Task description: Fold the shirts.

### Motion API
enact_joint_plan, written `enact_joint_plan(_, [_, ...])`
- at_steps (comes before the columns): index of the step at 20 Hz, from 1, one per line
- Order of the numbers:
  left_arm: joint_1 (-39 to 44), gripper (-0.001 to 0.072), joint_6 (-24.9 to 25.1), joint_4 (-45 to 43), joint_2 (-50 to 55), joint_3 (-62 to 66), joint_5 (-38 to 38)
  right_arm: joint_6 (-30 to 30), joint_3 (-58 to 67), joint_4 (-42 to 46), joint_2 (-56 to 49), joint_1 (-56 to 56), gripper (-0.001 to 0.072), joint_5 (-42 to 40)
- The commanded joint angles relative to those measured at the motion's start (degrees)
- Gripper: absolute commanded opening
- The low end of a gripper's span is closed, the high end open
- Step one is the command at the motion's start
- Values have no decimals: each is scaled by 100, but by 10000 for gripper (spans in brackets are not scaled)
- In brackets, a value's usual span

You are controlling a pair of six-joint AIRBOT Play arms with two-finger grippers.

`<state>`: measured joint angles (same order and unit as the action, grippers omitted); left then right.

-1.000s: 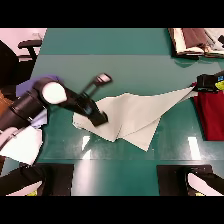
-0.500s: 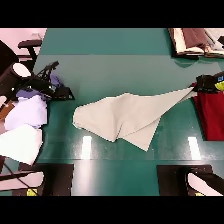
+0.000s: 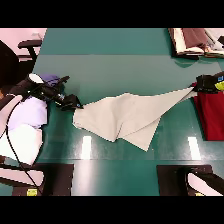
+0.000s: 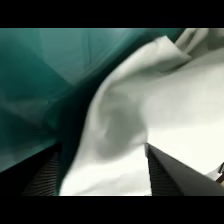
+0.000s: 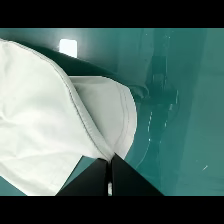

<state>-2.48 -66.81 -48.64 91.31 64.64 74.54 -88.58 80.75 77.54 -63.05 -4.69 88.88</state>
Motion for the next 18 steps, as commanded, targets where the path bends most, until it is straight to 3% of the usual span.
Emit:
enact_joint_plan(1, [107,250,127,151,39,35,199,-2,-2,2,4,0,16,0])
enact_joint_plan(2, [107,54,127,151,33,103,319,-2,-2,2,4,0,16,-9])
enact_joint_plan(3, [107,24,125,155,0,205,426,0,4,2,7,0,16,-39])
enact_joint_plan(7, [-48,23,-103,149,-835,1067,323,13,623,9,7,24,16,-129])
enact_joint_plan(13, [-511,24,-350,52,-2767,3779,153,127,3224,9,7,24,16,-175])
enact_joint_plan(16, [-511,24,-509,-68,-3482,4848,-372,175,4297,9,90,24,16,-308])
enact_joint_plan(18, [-511,23,-540,-87,-3838,5217,-706,212,4109,13,494,24,16,-844])
